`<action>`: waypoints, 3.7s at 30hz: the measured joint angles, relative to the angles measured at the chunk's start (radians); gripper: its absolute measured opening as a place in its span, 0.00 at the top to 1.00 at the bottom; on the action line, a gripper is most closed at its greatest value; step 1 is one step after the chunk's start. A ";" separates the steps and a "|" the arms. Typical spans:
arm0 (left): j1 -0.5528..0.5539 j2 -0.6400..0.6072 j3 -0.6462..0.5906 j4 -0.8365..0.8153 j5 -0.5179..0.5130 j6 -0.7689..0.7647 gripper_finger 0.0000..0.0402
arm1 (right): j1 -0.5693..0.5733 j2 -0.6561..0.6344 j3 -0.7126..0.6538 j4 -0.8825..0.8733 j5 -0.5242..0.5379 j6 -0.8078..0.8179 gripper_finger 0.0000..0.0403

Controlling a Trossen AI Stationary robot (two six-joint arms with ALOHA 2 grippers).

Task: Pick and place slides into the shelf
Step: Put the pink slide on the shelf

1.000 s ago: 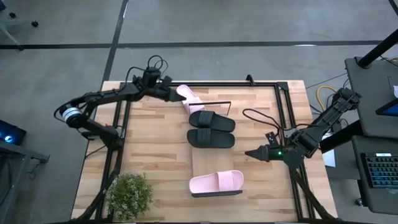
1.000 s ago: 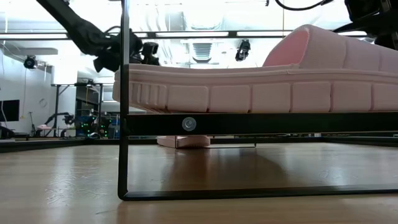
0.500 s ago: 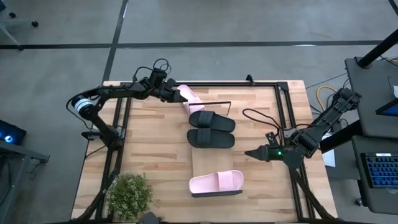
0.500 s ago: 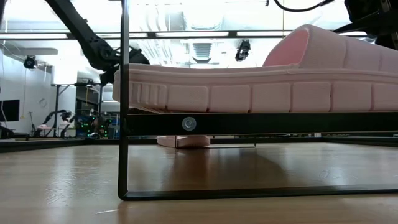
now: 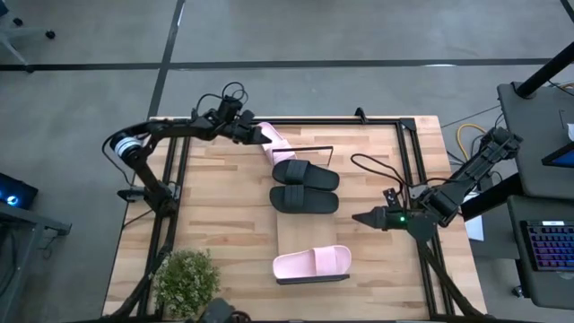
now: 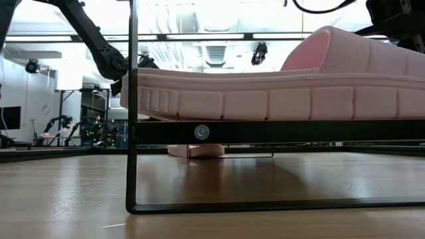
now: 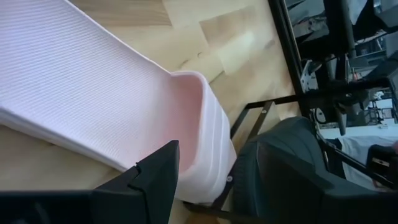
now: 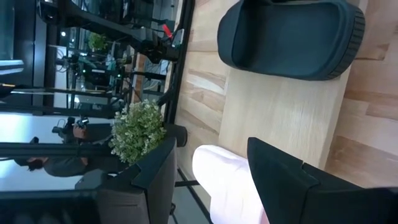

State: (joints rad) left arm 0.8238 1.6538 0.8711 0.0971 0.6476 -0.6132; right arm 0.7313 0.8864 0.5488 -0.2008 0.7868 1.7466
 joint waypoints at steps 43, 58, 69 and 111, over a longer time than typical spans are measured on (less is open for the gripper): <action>-0.058 0.095 0.033 0.000 0.058 -0.007 0.50 | -0.012 0.000 0.000 0.005 0.000 0.006 0.54; -0.058 0.095 0.032 -0.002 0.060 -0.005 0.72 | -0.012 0.000 0.000 0.005 0.000 0.003 0.54; -0.058 0.095 0.032 -0.001 0.066 0.015 0.98 | -0.012 0.000 -0.001 0.004 0.000 -0.001 0.54; -0.031 0.083 0.263 -0.005 -0.063 0.018 1.00 | -0.012 0.000 -0.001 0.004 -0.005 -0.002 0.54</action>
State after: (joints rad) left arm 0.7925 1.7369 1.1340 0.0920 0.5848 -0.5953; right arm 0.7193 0.8866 0.5480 -0.1970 0.7822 1.7451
